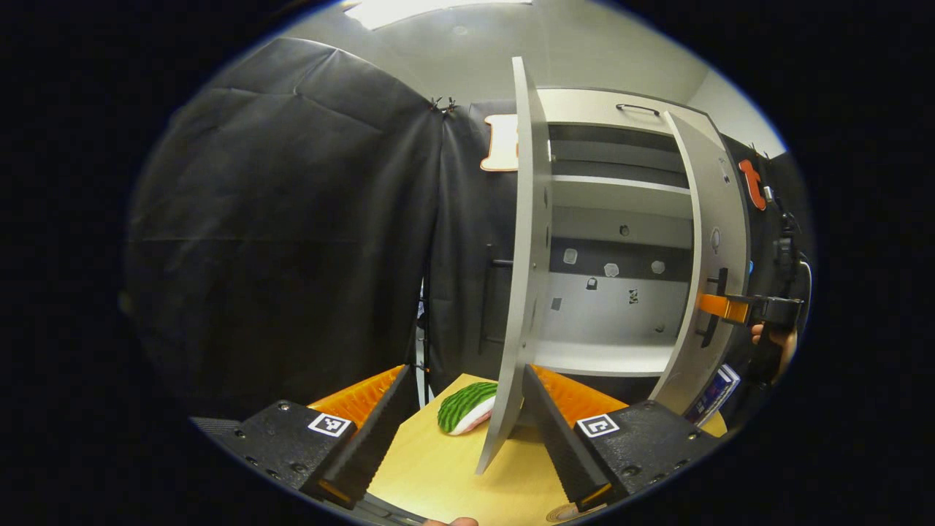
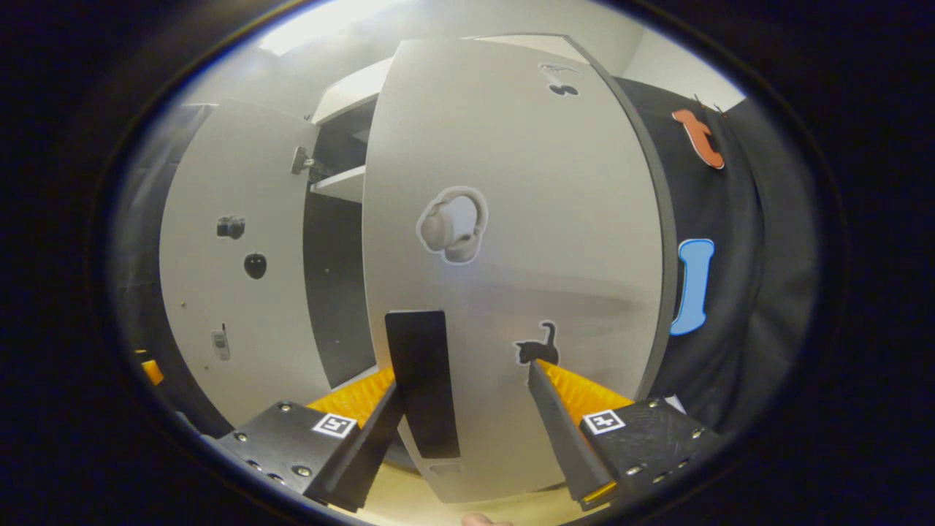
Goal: Grasp the bottle in the cabinet with the left hand and place it on the coaster, then close the right door with the right hand and the left door with the left hand.
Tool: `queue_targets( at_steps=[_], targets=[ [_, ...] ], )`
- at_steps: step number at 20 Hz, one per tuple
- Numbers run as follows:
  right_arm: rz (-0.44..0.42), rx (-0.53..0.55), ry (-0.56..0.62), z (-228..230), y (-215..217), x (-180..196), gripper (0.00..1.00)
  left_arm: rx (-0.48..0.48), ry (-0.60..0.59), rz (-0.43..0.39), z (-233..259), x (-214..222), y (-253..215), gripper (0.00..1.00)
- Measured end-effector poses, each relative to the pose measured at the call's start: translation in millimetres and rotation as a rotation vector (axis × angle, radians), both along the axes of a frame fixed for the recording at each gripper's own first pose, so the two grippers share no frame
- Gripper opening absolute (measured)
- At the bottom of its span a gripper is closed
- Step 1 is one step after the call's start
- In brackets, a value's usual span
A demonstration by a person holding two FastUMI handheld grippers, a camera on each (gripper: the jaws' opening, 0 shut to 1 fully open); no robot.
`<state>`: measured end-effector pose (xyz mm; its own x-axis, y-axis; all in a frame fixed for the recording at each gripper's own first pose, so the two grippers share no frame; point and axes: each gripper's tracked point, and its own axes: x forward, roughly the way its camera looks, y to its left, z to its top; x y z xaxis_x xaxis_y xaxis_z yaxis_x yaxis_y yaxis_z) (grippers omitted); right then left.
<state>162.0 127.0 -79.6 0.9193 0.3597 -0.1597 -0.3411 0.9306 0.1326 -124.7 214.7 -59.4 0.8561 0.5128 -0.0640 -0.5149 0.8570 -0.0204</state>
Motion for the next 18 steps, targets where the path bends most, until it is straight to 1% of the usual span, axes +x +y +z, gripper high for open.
queue_targets(
  at_steps=[1, 2, 5, 6, 7, 8, 13, 18],
  targets=[
    [-0.002, 0.004, 0.006, -2, 4, 4, 0.99, 0.003, 0.002, 0.005, 0, 1, 4, 0.97],
    [-0.004, 0.011, 0.014, -3, 7, 7, 0.97, 0.005, 0.003, 0.011, 0, 1, 7, 0.97],
    [-0.016, 0.044, 0.040, -8, 13, 18, 0.97, 0.008, -0.001, 0.021, 0, 4, 16, 0.97],
    [-0.029, 0.044, 0.036, -8, 14, 22, 0.99, 0.009, -0.003, 0.025, 0, 4, 19, 0.97],
    [-0.040, 0.034, 0.033, -9, 13, 24, 0.96, 0.011, -0.005, 0.028, 2, 5, 23, 0.97],
    [-0.053, 0.026, 0.028, -8, 14, 25, 0.98, 0.013, -0.008, 0.028, 3, 6, 26, 0.97],
    [-0.111, -0.018, 0.005, -11, 16, 33, 0.98, 0.022, -0.027, 0.037, 11, 11, 44, 0.97],
    [-0.160, -0.031, -0.007, -11, 16, 43, 0.98, 0.024, -0.026, 0.048, 9, 10, 59, 0.97]
  ],
)
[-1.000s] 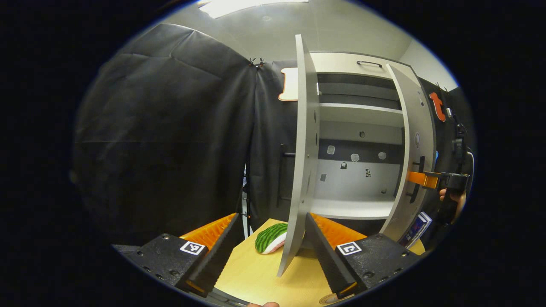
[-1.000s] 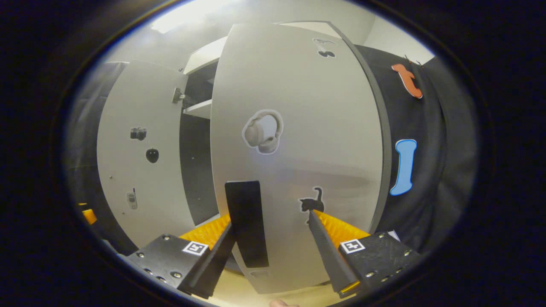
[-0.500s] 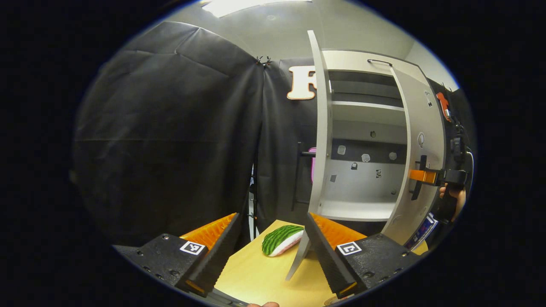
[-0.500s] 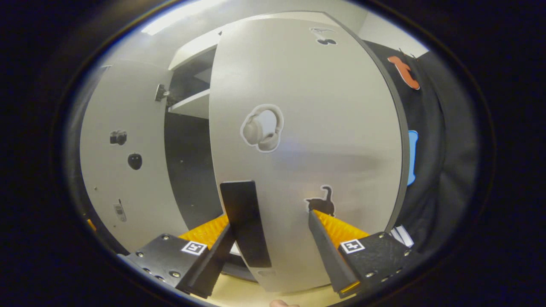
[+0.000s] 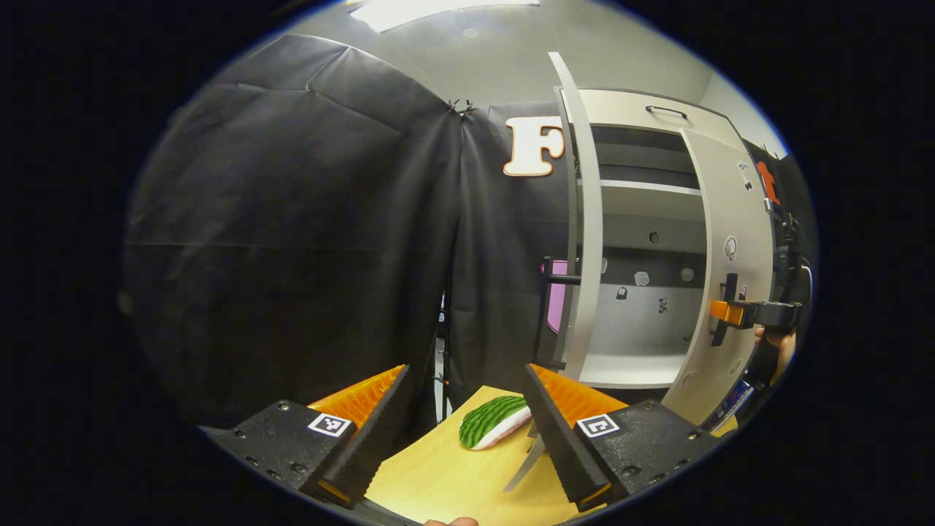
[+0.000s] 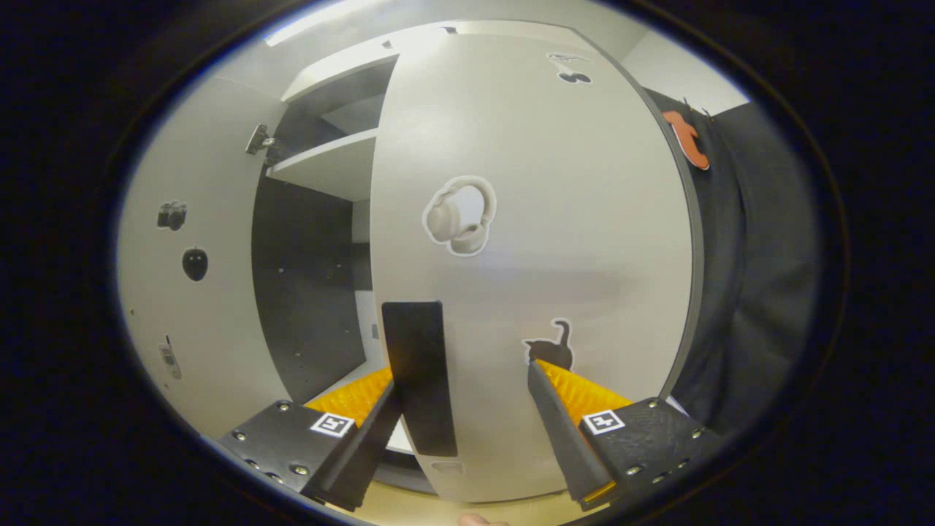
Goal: Grasp the bottle in the cabinet with the left hand and place it on the coaster, then close the right door with the right hand and the left door with the left hand.
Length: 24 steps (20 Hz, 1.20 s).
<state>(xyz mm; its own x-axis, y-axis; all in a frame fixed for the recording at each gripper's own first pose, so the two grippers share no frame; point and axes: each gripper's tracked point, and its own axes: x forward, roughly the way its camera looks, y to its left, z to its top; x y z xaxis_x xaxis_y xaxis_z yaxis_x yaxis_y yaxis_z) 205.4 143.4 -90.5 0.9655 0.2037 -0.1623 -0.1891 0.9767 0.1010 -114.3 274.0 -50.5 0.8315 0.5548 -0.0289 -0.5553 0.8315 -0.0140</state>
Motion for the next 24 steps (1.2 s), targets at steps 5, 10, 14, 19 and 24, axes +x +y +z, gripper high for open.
queue_targets(
  at_steps=[5, 10, 14, 19, 24],
  targets=[
    [-0.033, -0.008, -0.008, -1, 1, 3, 0.97, -0.003, -0.015, -0.010, 1, 14, 2, 0.97],
    [-0.054, -0.011, -0.020, -1, 2, 5, 0.98, 0.000, -0.027, -0.051, 4, 23, 1, 0.93],
    [-0.058, -0.016, -0.026, -2, 3, 5, 0.98, 0.011, -0.034, -0.092, 9, 35, 0, 0.93],
    [-0.042, -0.006, -0.015, -6, 3, 1, 0.99, -0.015, -0.069, -0.190, 17, 63, -9, 0.93],
    [-0.024, 0.025, -0.011, -10, -1, -21, 0.99, -0.011, -0.062, -0.267, 20, 74, -15, 0.95]
  ],
)
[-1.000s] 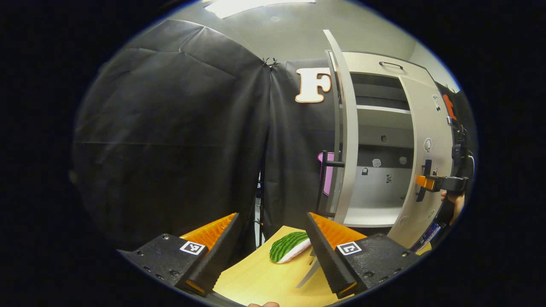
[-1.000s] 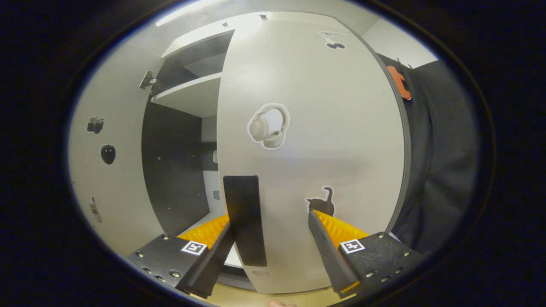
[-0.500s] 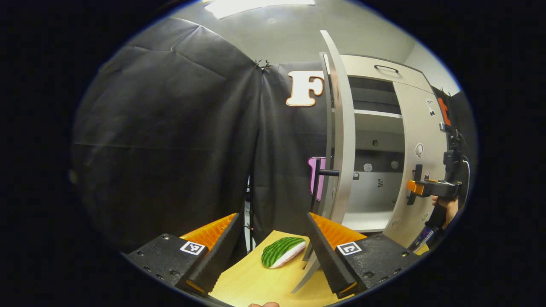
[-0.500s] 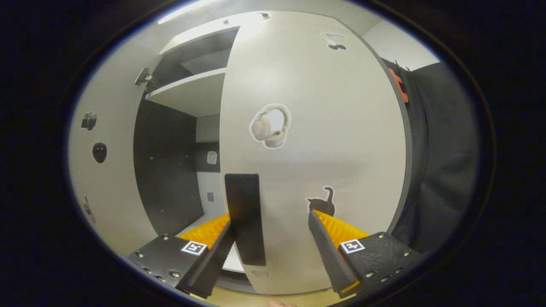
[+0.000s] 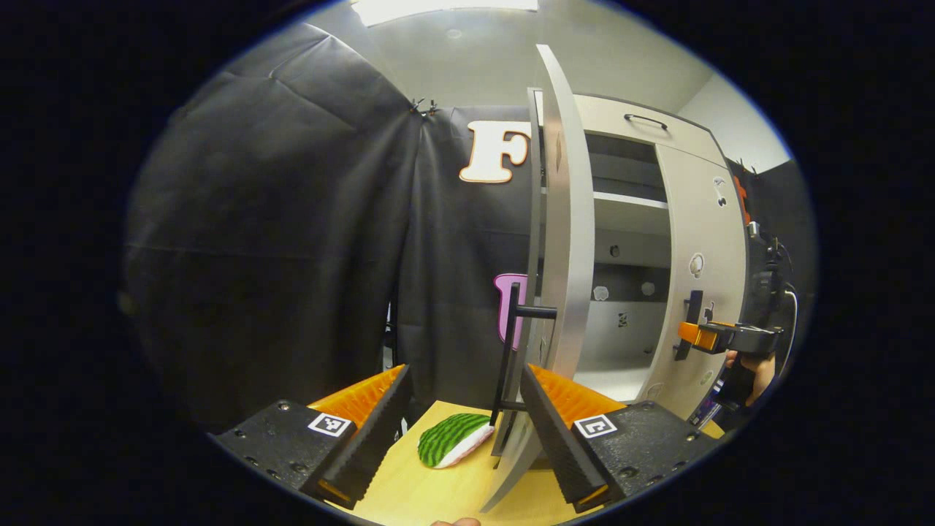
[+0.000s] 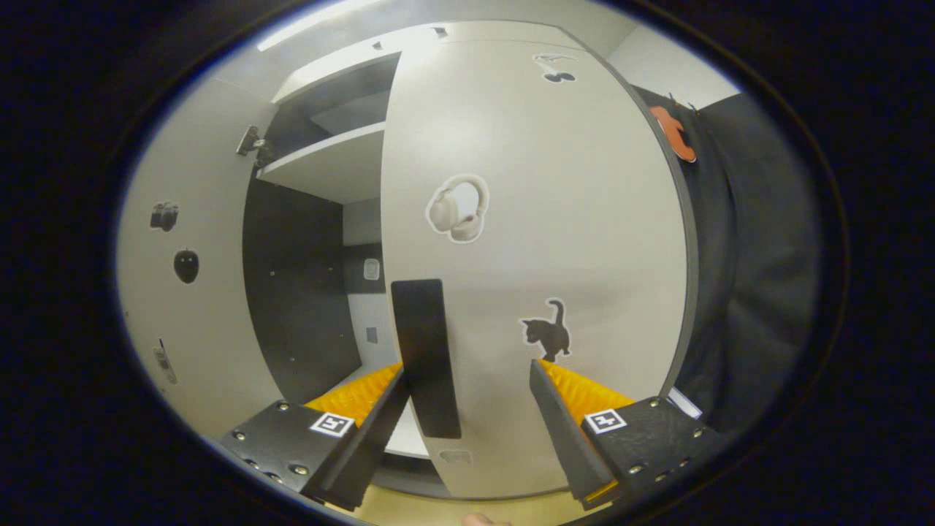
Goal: Grasp the bottle in the cabinet with the left hand and place it on the coaster, then close the right door with the right hand and the left door with the left hand.
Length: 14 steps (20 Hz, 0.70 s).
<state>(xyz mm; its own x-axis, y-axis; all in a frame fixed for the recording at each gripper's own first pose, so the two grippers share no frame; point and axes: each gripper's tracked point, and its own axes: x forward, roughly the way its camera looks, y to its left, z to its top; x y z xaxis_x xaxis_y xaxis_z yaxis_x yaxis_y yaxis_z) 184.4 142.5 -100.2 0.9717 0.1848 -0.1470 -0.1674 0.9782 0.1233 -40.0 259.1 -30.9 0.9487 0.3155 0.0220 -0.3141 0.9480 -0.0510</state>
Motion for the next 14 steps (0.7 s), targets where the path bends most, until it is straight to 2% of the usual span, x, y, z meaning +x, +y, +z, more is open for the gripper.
queue_targets(
  at_steps=[1, 2, 4, 6, 8, 9, 10, 14],
  targets=[
    [-0.001, -0.012, -0.010, 1, -2, -4, 0.99, -0.011, -0.009, -0.018, 2, 2, -2, 0.99],
    [-0.001, -0.022, -0.023, 4, -4, -8, 0.99, -0.021, -0.013, -0.043, 3, 4, -5, 0.94],
    [0.004, -0.013, -0.043, 11, -7, -17, 0.99, -0.033, -0.018, -0.077, 3, 8, -15, 0.93],
    [0.002, -0.001, -0.052, 17, -13, -23, 0.99, -0.041, -0.030, -0.107, 6, 12, -23, 0.87],
    [-0.008, 0.004, -0.054, 20, -22, -28, 0.99, -0.061, -0.040, -0.153, 6, 18, -40, 0.86],
    [-0.016, 0.006, -0.052, 20, -27, -32, 0.98, -0.066, -0.041, -0.179, 6, 22, -50, 0.96],
    [-0.026, 0.009, -0.049, 20, -33, -33, 0.99, -0.068, -0.042, -0.205, 4, 29, -54, 0.91],
    [-0.072, 0.025, -0.029, 17, -63, -43, 0.97, -0.059, -0.038, -0.305, 4, 49, -102, 0.91]
  ],
)
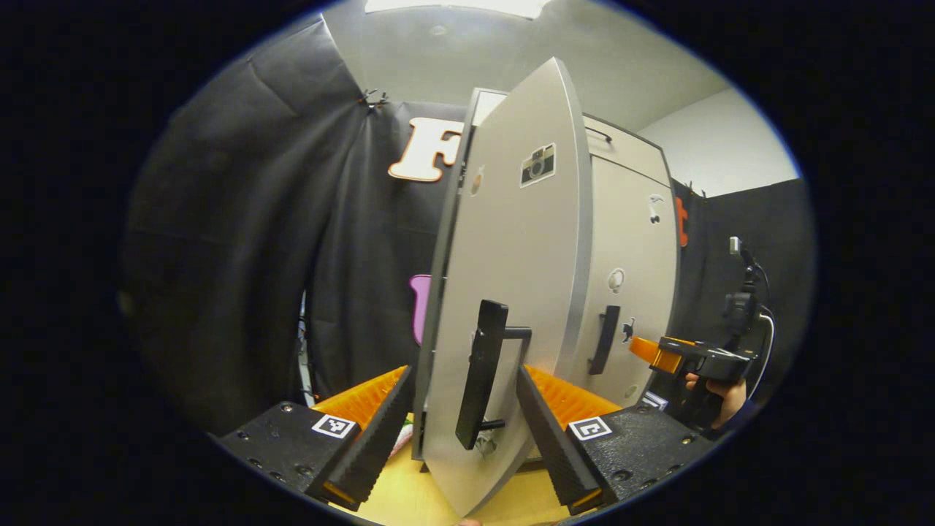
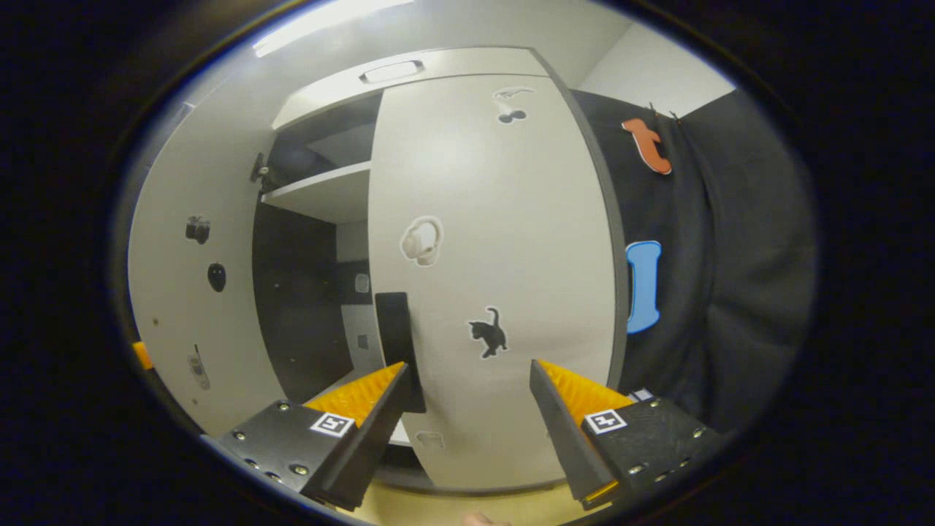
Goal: Grasp the bottle in the cabinet with the left hand and place it on the coaster, then close the right door with the right hand and the left door with the left hand.
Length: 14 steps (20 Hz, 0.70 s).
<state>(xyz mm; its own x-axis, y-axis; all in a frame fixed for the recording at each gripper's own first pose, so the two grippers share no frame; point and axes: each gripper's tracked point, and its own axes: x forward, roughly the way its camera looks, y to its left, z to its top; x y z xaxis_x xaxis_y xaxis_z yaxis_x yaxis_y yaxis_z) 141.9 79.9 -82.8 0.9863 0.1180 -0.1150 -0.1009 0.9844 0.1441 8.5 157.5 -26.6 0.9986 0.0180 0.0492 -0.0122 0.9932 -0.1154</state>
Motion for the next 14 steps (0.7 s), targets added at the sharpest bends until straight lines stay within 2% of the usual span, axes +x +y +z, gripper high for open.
queue_targets(
  at_steps=[5, 10, 12, 14],
  targets=[
    [-0.081, 0.008, 0.002, 5, -49, -11, 0.99, -0.037, -0.010, -0.072, -1, 29, -32, 0.91],
    [-0.151, 0.011, 0.007, 7, -90, -21, 0.97, 0.006, -0.004, -0.119, -3, 63, -58, 0.91],
    [-0.178, 0.004, 0.007, 8, -105, -26, 0.99, 0.029, 0.001, -0.148, -3, 79, -70, 0.98],
    [-0.207, -0.004, 0.009, 6, -122, -31, 0.97, 0.051, 0.003, -0.163, -3, 94, -78, 0.99]
  ],
)
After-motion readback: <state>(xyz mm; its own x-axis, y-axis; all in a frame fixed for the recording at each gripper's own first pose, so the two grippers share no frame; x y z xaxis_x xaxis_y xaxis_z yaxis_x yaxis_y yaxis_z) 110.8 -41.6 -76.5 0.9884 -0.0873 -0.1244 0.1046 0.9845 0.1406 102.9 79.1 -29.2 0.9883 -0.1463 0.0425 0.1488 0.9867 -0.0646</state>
